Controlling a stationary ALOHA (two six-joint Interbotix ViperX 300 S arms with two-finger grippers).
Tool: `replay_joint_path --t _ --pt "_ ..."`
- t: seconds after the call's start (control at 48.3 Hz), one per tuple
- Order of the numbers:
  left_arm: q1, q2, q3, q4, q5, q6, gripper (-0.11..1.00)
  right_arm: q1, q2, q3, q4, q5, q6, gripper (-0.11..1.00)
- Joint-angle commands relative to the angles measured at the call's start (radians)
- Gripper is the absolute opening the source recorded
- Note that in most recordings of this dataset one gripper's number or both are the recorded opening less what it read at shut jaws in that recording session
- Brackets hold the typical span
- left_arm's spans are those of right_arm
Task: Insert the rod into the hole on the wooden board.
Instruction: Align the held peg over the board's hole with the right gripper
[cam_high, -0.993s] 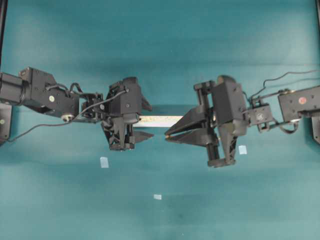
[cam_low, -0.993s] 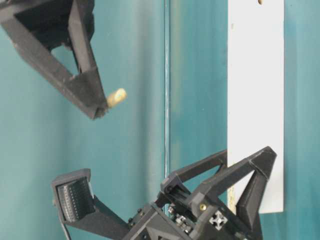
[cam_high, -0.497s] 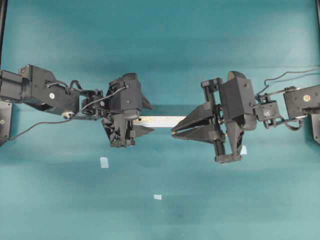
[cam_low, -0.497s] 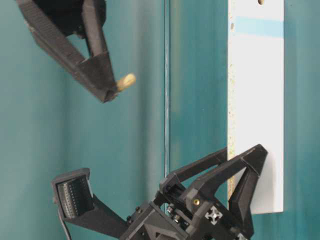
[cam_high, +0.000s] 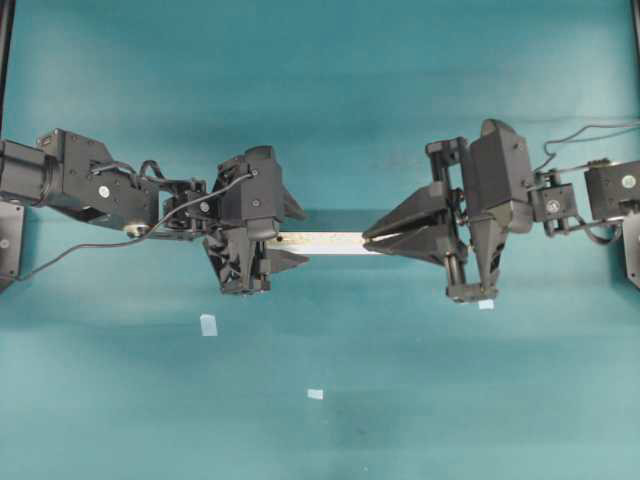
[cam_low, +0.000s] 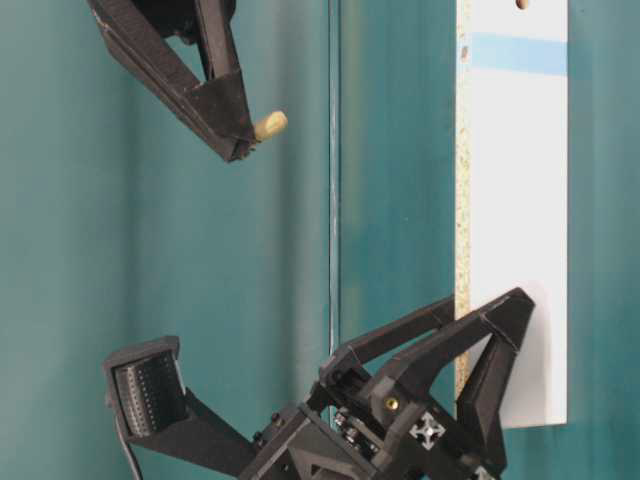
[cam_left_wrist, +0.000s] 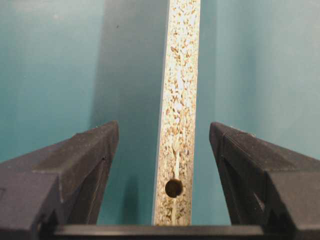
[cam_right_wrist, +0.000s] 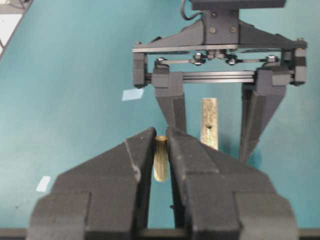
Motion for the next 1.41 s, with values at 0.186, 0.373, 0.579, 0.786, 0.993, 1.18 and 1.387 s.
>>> replay_joint_path --t 0.186,0.373,0.579,0.786,0.993,1.18,1.387 --pt "0.002 -0.011 -0.002 0.003 -0.011 0.009 0.59 -0.026 -0.021 -0.005 -0.002 -0.011 -0.003 0.11" --pt "0.002 -0.012 0.000 0.003 -0.011 0.009 0.48 -0.035 -0.021 -0.003 -0.002 -0.011 -0.002 0.11" --pt "0.003 -0.011 -0.002 0.003 -0.011 0.008 0.48 -0.040 -0.021 0.008 -0.002 -0.011 -0.002 0.11" --pt "0.002 -0.011 0.000 0.003 -0.011 0.009 0.47 -0.044 -0.021 0.034 -0.002 -0.025 -0.005 0.11" --pt "0.000 -0.011 0.000 0.003 -0.011 0.009 0.45 -0.071 -0.005 0.095 0.000 -0.155 -0.006 0.11" --pt "-0.003 -0.011 0.000 0.003 -0.011 0.011 0.36 -0.077 0.054 0.129 0.000 -0.258 -0.035 0.11" --pt "-0.017 -0.011 0.005 0.003 -0.011 0.011 0.32 -0.077 0.150 0.147 0.038 -0.417 -0.097 0.11"
